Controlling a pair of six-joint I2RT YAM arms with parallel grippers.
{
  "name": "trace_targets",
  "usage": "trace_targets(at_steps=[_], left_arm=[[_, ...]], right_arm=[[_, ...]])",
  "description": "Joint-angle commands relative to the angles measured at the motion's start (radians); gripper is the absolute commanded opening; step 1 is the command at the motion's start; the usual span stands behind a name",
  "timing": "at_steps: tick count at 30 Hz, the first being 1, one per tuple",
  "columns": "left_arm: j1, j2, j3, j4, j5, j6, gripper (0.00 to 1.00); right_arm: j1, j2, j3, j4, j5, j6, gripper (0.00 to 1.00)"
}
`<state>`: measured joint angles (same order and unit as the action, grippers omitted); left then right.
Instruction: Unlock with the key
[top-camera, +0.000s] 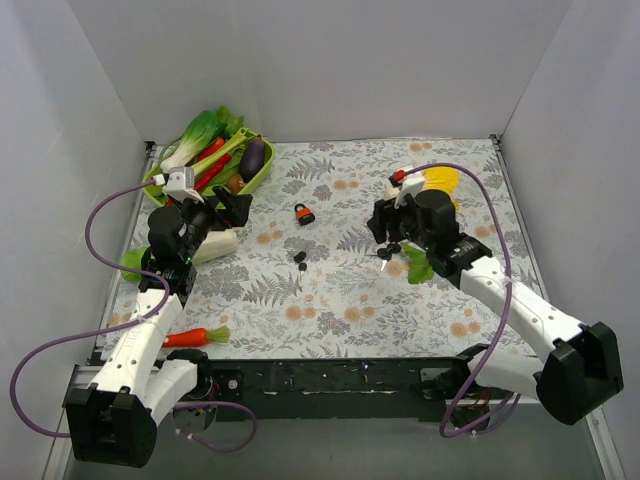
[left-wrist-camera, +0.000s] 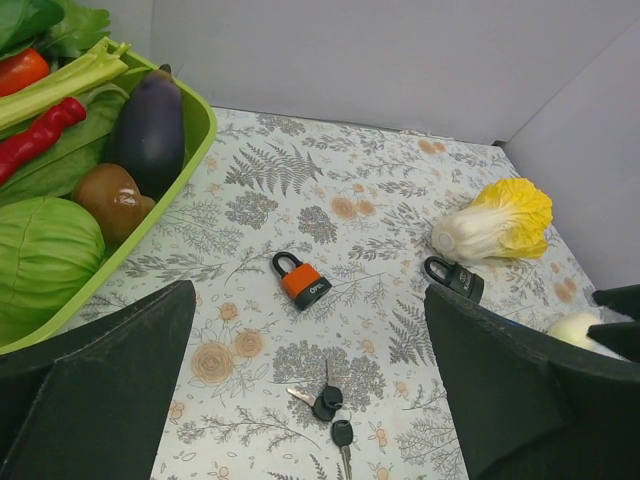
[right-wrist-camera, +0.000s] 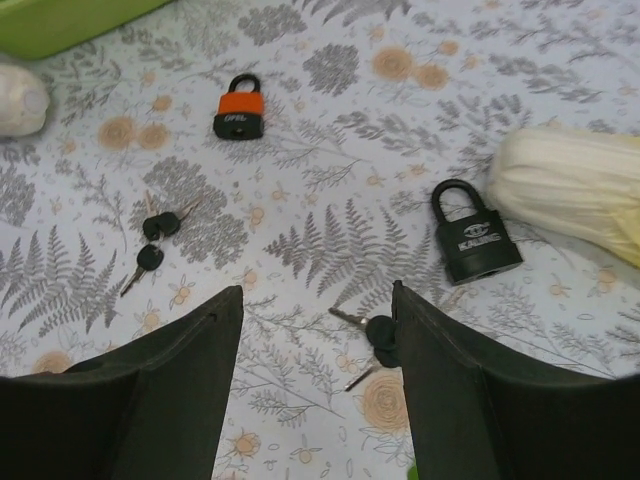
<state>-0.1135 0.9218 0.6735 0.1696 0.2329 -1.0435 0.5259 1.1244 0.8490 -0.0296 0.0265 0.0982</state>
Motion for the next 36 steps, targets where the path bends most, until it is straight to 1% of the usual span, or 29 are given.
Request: trace_targets(at_steps=[1, 5, 7, 8, 10, 11, 15, 16, 18, 19, 20, 22, 25, 26, 28, 30, 31, 32, 34, 36], left_arm=[[0.000, -0.012, 0.021, 0.005, 0.017, 0.019, 0.98], [0.000, -0.001, 0.021, -0.004, 0.002, 0.013, 0.98], [0.000, 0.002, 0.020, -0.004, -0.007, 0.014, 0.98], [0.000, 0.006, 0.021, -0.007, -0.006, 0.020, 0.98], [0.000, 0.009, 0.026, -0.012, -0.012, 0.036, 0.98], [0.000, 0.008, 0.026, -0.015, -0.014, 0.051, 0.98], [0.000, -0.006, 0.028, -0.030, -0.046, 0.082, 0.98], [0.000, -0.009, 0.026, -0.031, -0.061, 0.086, 0.98], [0.000, -0.014, 0.026, -0.035, -0.067, 0.092, 0.98], [0.000, -0.015, 0.026, -0.036, -0.070, 0.095, 0.98], [0.000, -0.014, 0.028, -0.038, -0.069, 0.094, 0.98], [0.000, -0.009, 0.028, -0.038, -0.061, 0.088, 0.98], [0.000, -0.008, 0.026, -0.032, -0.041, 0.076, 0.98], [0.000, -0.008, 0.028, -0.028, -0.038, 0.073, 0.98], [0.000, -0.009, 0.024, -0.027, -0.040, 0.073, 0.98], [0.000, -0.009, 0.034, -0.038, -0.050, 0.079, 0.98], [0.000, -0.009, 0.037, -0.044, -0.055, 0.083, 0.98], [0.000, -0.012, 0.040, -0.053, -0.063, 0.092, 0.98], [0.000, -0.018, 0.040, -0.056, -0.079, 0.097, 0.98], [0.000, -0.024, 0.038, -0.056, -0.081, 0.102, 0.98]], right_arm=[[0.119, 0.081, 0.042, 0.048, -0.002, 0.047, 0.68], [0.215, 0.194, 0.068, 0.095, -0.020, 0.109, 0.66], [0.233, 0.227, 0.058, 0.147, -0.110, 0.171, 0.65], [0.243, 0.259, 0.052, 0.214, -0.122, 0.228, 0.65], [0.287, 0.303, 0.076, 0.241, -0.106, 0.250, 0.64], [0.301, 0.360, 0.096, 0.234, -0.100, 0.256, 0.64], [0.330, 0.503, 0.185, 0.186, -0.117, 0.282, 0.64], [0.335, 0.527, 0.200, 0.177, -0.100, 0.282, 0.63], [0.348, 0.589, 0.268, 0.107, -0.042, 0.258, 0.62], [0.365, 0.607, 0.291, 0.077, 0.033, 0.244, 0.62], [0.373, 0.639, 0.345, 0.054, 0.061, 0.227, 0.62], [0.388, 0.667, 0.386, 0.001, 0.113, 0.206, 0.62], [0.390, 0.706, 0.429, -0.016, 0.122, 0.218, 0.61], [0.391, 0.721, 0.436, -0.019, 0.124, 0.221, 0.60], [0.408, 0.744, 0.475, -0.032, 0.179, 0.206, 0.59], [0.421, 0.797, 0.528, -0.094, 0.216, 0.195, 0.58], [0.427, 0.820, 0.592, -0.124, 0.226, 0.195, 0.57], [0.428, 0.859, 0.619, -0.166, 0.231, 0.193, 0.56], [0.433, 0.891, 0.686, -0.210, 0.257, 0.199, 0.54], [0.434, 0.910, 0.699, -0.239, 0.276, 0.209, 0.52]])
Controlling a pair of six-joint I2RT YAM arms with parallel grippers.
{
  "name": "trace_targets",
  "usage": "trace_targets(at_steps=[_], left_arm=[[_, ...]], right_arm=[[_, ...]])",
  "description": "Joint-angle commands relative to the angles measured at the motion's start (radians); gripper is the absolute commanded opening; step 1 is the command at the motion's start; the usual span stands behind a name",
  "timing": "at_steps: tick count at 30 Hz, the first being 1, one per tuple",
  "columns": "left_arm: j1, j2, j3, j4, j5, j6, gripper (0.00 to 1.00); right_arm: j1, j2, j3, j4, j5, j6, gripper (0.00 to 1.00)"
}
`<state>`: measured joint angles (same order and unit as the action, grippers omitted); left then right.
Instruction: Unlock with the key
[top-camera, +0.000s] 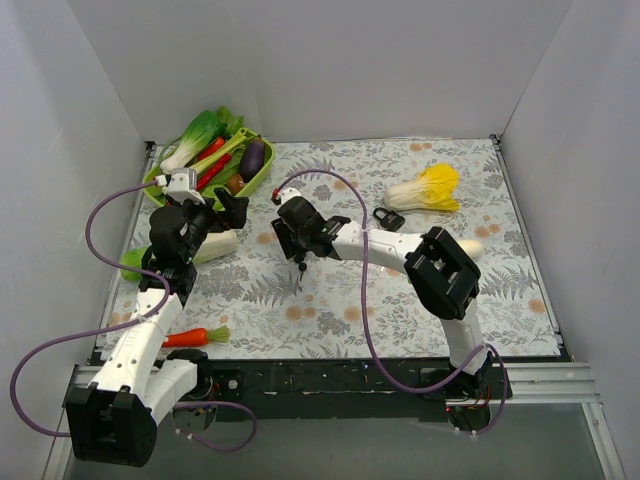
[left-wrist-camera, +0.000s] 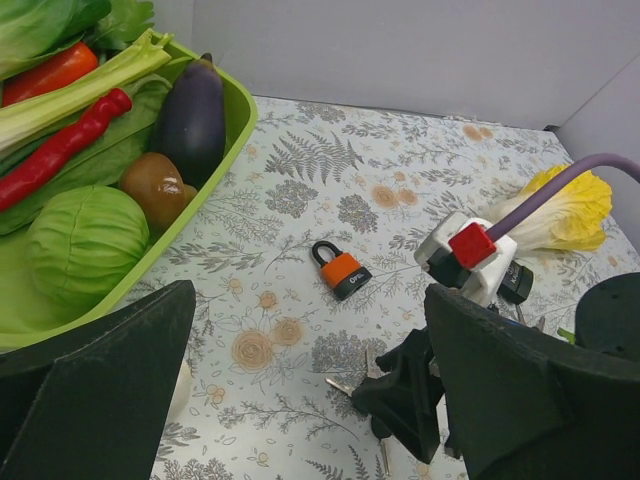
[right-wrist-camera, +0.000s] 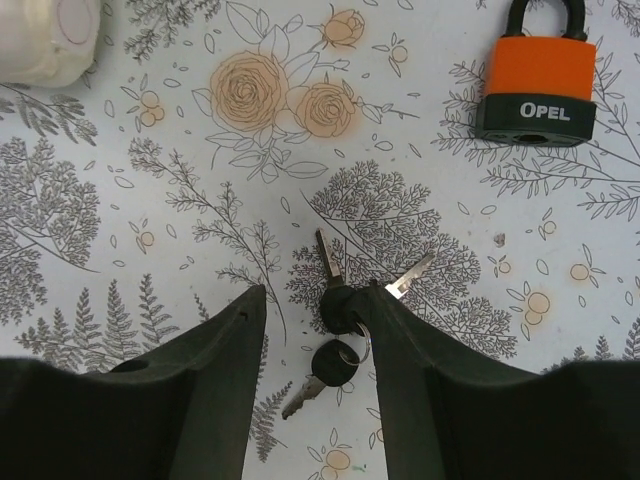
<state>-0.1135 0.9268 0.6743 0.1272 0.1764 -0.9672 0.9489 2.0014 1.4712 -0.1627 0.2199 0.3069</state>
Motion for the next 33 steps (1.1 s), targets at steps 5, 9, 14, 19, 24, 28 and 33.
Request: trace_targets(at_steps=[5, 9, 14, 19, 24, 28, 33], left_arm=[[0.000, -0.037, 0.036, -0.012, -0.018, 0.018, 0.98], [0.000, -0.042, 0.036, -0.011, -0.015, 0.015, 0.98], [-0.005, -0.046, 0.034, -0.011, -0.017, 0.016, 0.98], [-0.006, -0.054, 0.033, -0.011, -0.020, 0.019, 0.98], [-0.006, -0.062, 0.034, -0.012, -0.020, 0.019, 0.98], [-0.009, -0.065, 0.034, -0.012, -0.020, 0.021, 0.98], [-0.009, -0.069, 0.033, -0.011, -0.023, 0.022, 0.98]], right_arm=[[0.010, 0.040, 0.052, -0.112, 0.108, 0.017, 0.50], [0.008, 0.062, 0.061, -0.123, 0.095, 0.041, 0.49], [-0.018, 0.088, 0.063, -0.117, 0.044, 0.093, 0.47], [-0.036, 0.086, 0.054, -0.089, 0.002, 0.115, 0.45], [-0.036, 0.097, 0.054, -0.095, 0.027, 0.113, 0.44], [-0.036, 0.114, 0.064, -0.104, 0.024, 0.113, 0.43], [-0.036, 0.122, 0.063, -0.098, 0.012, 0.120, 0.41]])
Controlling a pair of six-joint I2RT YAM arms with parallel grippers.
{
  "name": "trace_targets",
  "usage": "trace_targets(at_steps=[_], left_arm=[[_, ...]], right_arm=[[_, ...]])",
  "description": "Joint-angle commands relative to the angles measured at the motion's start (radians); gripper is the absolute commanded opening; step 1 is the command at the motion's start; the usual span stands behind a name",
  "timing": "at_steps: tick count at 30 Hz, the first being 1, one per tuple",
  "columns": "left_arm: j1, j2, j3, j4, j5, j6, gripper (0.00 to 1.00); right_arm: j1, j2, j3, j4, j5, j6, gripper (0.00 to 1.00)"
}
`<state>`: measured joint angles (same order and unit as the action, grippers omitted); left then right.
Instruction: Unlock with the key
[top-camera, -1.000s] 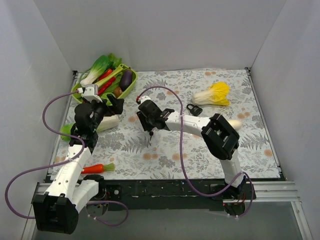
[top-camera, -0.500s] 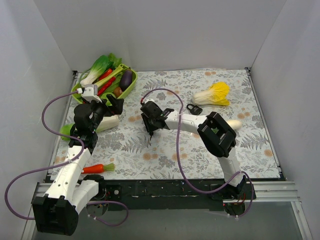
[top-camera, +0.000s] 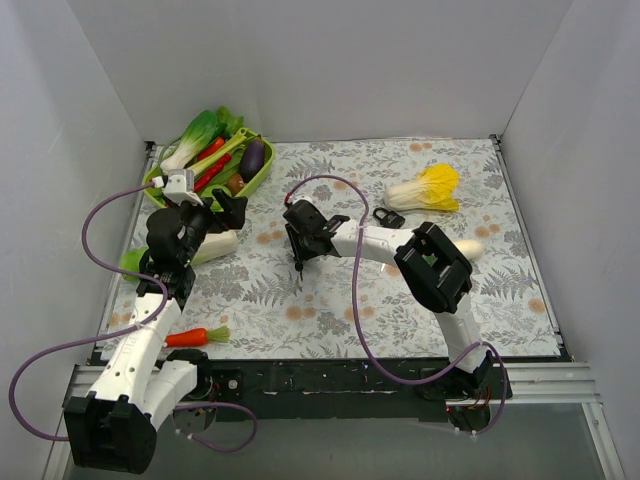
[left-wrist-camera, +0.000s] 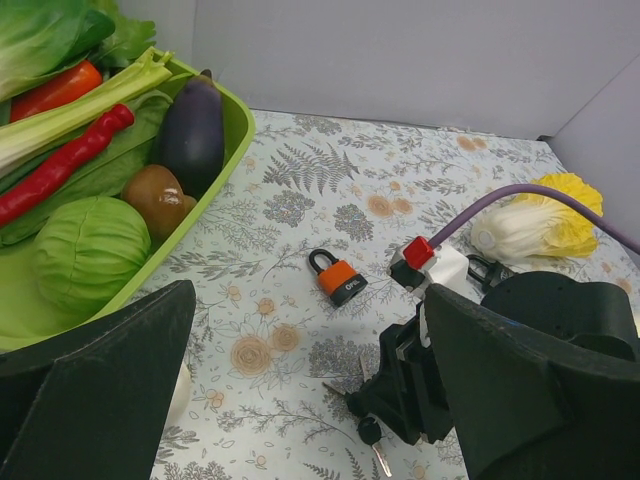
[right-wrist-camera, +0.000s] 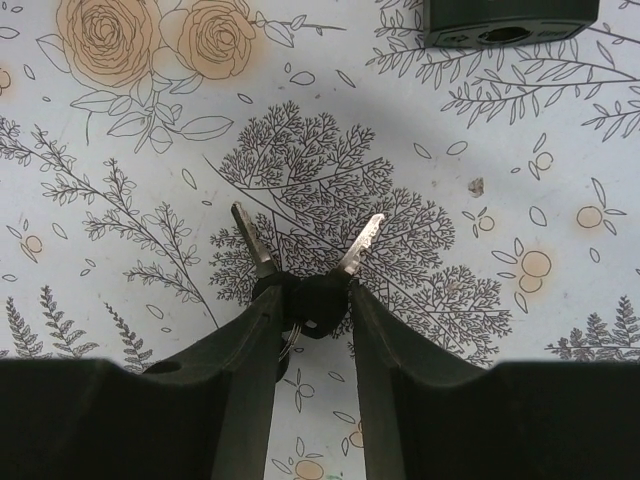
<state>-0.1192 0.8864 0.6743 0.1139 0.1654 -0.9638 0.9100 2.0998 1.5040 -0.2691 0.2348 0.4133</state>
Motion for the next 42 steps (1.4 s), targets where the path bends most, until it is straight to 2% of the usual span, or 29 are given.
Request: trace_targets(at_steps=[1, 4, 8, 12, 25, 30, 34, 35, 38, 42], left_arm=[[-0.004, -0.027, 0.034, 0.001, -0.013, 0.022, 0.98], [-0.004, -0.032, 0.034, -0.002, -0.023, 0.022, 0.98], [-0.004, -0.038, 0.034, -0.003, -0.032, 0.023, 0.98], [-0.005, -0.037, 0.033, -0.003, -0.030, 0.022, 0.98], [-0.048, 0.020, 0.036, 0.006, 0.055, 0.004, 0.98], [-0.077, 0.091, 0.050, -0.002, 0.129, -0.029, 0.98], [-0.099, 0.129, 0.056, 0.004, 0.169, -0.058, 0.98], [-0.100, 0.134, 0.054, 0.007, 0.177, -0.064, 0.98], [-0.102, 0.146, 0.054, 0.013, 0.181, -0.084, 0.98], [-0.102, 0.146, 0.053, 0.013, 0.175, -0.087, 0.98]], right_arm=[[0.001, 0.022, 0.028, 0.010, -0.014, 0.018, 0.41], [0.001, 0.019, 0.003, 0.022, -0.012, 0.025, 0.38], [-0.008, -0.007, -0.031, 0.037, -0.006, 0.038, 0.22], [-0.022, -0.050, -0.063, 0.062, -0.014, 0.033, 0.16], [-0.115, -0.409, -0.398, 0.289, -0.106, -0.146, 0.16], [-0.152, -0.472, -0.487, 0.327, -0.147, -0.173, 0.16], [-0.152, -0.475, -0.496, 0.337, -0.241, -0.104, 0.24], [-0.151, -0.469, -0.501, 0.355, -0.279, -0.084, 0.32], [-0.125, -0.423, -0.481, 0.390, -0.304, -0.047, 0.49], [-0.105, -0.351, -0.436, 0.383, -0.304, -0.048, 0.55]])
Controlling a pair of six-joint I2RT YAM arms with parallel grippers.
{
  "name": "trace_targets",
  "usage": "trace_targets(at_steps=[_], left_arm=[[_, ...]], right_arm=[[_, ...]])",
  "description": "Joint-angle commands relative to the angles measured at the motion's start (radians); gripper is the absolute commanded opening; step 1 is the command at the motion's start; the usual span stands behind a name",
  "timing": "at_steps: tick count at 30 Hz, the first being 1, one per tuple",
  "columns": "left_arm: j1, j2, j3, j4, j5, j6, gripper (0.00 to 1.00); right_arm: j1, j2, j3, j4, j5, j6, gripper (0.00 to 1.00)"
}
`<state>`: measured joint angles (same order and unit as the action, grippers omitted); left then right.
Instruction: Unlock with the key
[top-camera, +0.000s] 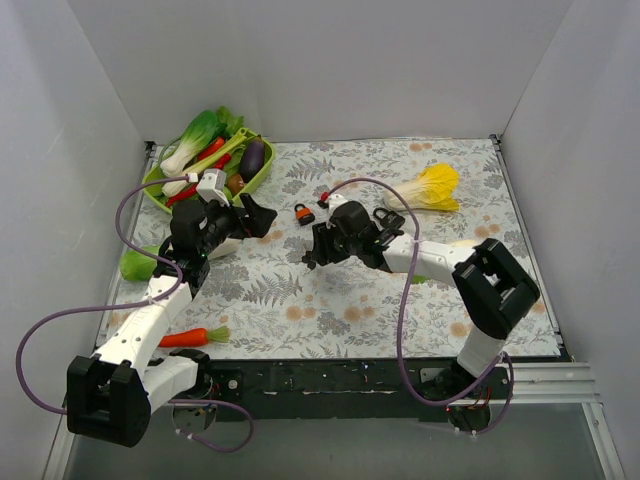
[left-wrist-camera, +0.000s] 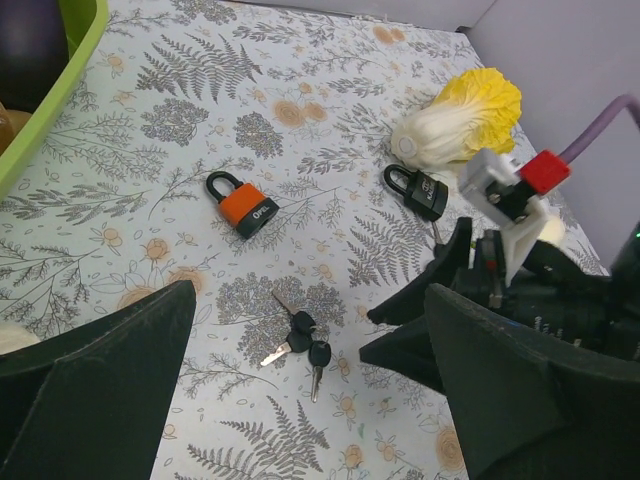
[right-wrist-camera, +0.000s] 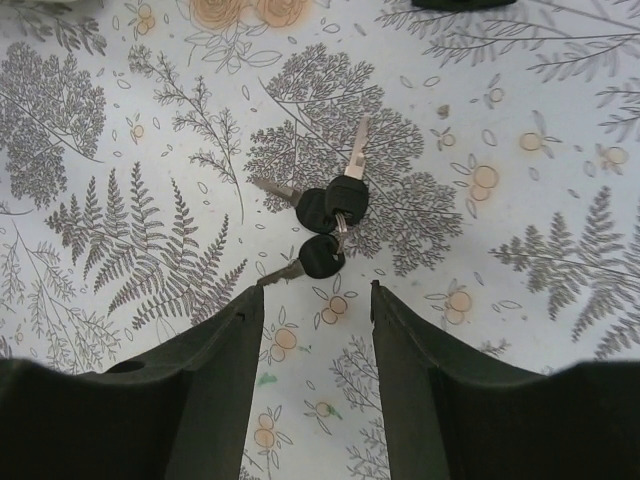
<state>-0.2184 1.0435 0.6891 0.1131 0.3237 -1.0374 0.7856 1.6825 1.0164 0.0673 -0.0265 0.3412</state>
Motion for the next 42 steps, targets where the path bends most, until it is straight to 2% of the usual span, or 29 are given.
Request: trace_targets(at_steps=[1, 7, 14, 19, 24, 26, 27, 28, 29, 30, 35, 38, 42], left_arm=[[-0.002, -0.011, 0.038, 0.013, 0.014, -0.009, 0.98], [-0.002, -0.014, 0.043, -0.003, -0.006, 0.010, 0.98], [-0.002, -0.023, 0.047, -0.009, -0.015, 0.020, 0.98], [-0.002, -0.026, 0.047, -0.012, -0.023, 0.025, 0.98], [-0.002, -0.026, 0.047, -0.012, -0.020, 0.030, 0.98], [-0.002, -0.028, 0.046, -0.012, -0.017, 0.030, 0.98], [-0.004, -0.030, 0.046, -0.012, -0.018, 0.031, 0.98], [-0.003, -0.030, 0.046, -0.012, -0.018, 0.034, 0.98], [-0.002, -0.031, 0.044, -0.013, -0.021, 0.039, 0.98], [-0.002, -0.033, 0.044, -0.010, -0.023, 0.042, 0.98], [-0.002, -0.020, 0.030, 0.002, -0.025, 0.059, 0.98], [-0.004, -0.007, 0.026, 0.014, 0.012, 0.062, 0.98], [-0.004, 0.029, 0.021, 0.036, 0.089, 0.068, 0.98]], right_arm=[[0.020, 0.089, 0.057, 0.046, -0.038, 0.024, 0.55], [0.020, 0.154, 0.106, 0.040, -0.030, 0.004, 0.55], [0.020, 0.207, 0.143, 0.042, -0.041, -0.010, 0.48], [0.020, 0.232, 0.156, 0.035, -0.027, -0.021, 0.37], [0.020, 0.240, 0.169, 0.019, -0.001, -0.034, 0.36], [0.020, 0.250, 0.171, 0.019, 0.010, -0.042, 0.31], [0.020, 0.253, 0.175, 0.017, 0.011, -0.047, 0.25], [0.018, 0.262, 0.180, 0.017, 0.016, -0.059, 0.09], [0.018, 0.264, 0.186, -0.006, 0.020, -0.065, 0.02], [0.011, 0.263, 0.203, -0.021, 0.020, -0.068, 0.01], [-0.049, 0.178, 0.130, 0.011, -0.041, -0.056, 0.01], [-0.089, 0.077, 0.062, 0.025, -0.096, -0.060, 0.01], [-0.123, -0.085, 0.011, -0.036, -0.101, -0.126, 0.01]])
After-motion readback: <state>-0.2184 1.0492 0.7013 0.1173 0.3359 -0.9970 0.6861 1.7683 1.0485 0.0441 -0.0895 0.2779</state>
